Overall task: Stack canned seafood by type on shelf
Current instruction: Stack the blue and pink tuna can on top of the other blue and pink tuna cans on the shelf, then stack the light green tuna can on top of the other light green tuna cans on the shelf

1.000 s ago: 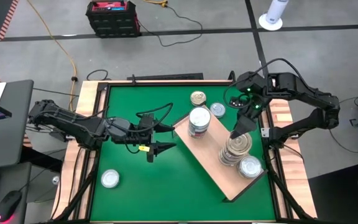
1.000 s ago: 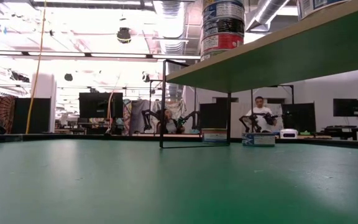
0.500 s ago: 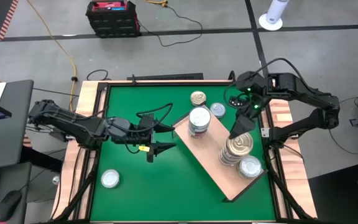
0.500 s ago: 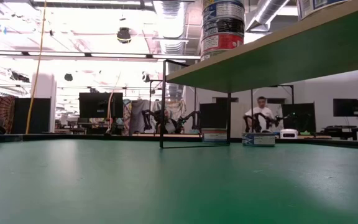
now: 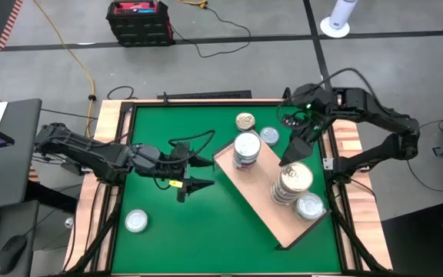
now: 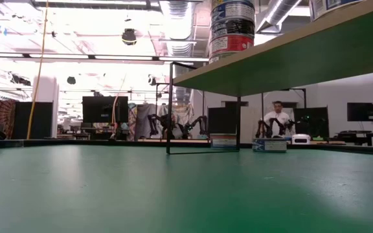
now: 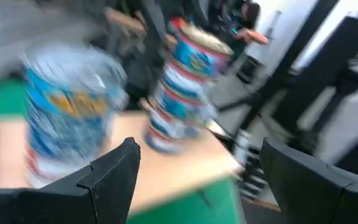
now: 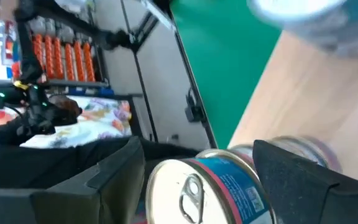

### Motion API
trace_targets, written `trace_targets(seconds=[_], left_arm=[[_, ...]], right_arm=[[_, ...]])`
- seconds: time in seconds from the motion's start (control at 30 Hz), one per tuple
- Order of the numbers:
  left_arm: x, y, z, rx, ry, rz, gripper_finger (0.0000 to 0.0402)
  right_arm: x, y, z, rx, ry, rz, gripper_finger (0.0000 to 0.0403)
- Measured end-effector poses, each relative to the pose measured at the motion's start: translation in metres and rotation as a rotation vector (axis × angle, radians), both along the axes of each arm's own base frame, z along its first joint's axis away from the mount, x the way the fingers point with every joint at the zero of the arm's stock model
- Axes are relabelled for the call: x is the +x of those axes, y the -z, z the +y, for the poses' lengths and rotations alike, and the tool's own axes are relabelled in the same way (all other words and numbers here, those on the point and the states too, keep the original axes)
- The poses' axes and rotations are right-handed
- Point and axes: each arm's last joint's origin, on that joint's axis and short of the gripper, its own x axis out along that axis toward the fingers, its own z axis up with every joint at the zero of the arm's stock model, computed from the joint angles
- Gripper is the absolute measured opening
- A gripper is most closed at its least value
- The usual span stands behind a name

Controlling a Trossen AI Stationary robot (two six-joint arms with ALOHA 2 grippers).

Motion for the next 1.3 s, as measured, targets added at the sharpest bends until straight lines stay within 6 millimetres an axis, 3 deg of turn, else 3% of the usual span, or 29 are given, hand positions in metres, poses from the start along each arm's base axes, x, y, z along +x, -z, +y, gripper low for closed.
trace_targets(seconds=[0.1, 0.27, 0.4, 0.57, 0.73, 0.93, 1.2, 1.3], left_arm=[[-0.013, 0.009, 0.001, -0.128, 0.073, 0.185, 0.0315], [-0.031, 0.04, -0.006, -0.271, 0.183, 0.601, 0.0312], [-0.048, 0.065, -0.009, -0.224, 0.185, 0.925, 0.0303], [-0.059, 0.092, -0.011, -0.024, 0.245, 1.205, 0.029], [-0.066, 0.127, -0.024, 0.181, 0.417, 1.327, 0.0277], [-0.077, 0.152, -0.032, 0.347, 0.456, 1.372, 0.0261], [-0.095, 0.181, -0.043, 0.378, 0.581, 1.394, 0.0247], [-0.099, 0.185, -0.045, 0.415, 0.543, 1.399, 0.024]], right_arm=[[-0.007, -0.01, -0.011, -0.065, 0.041, -0.062, 0.0317], [-0.025, -0.017, -0.034, -0.194, 0.104, -0.146, 0.0317], [-0.039, -0.022, -0.05, -0.353, 0.188, -0.191, 0.0317], [-0.048, -0.033, -0.064, -0.476, 0.32, -0.273, 0.0317], [-0.056, -0.045, -0.067, -0.594, 0.424, -0.349, 0.0317], [-0.066, -0.056, -0.061, -0.653, 0.467, -0.426, 0.0317], [-0.068, -0.058, -0.06, -0.653, 0.475, -0.44, 0.0317], [-0.067, -0.058, -0.06, -0.653, 0.475, -0.44, 0.0317]])
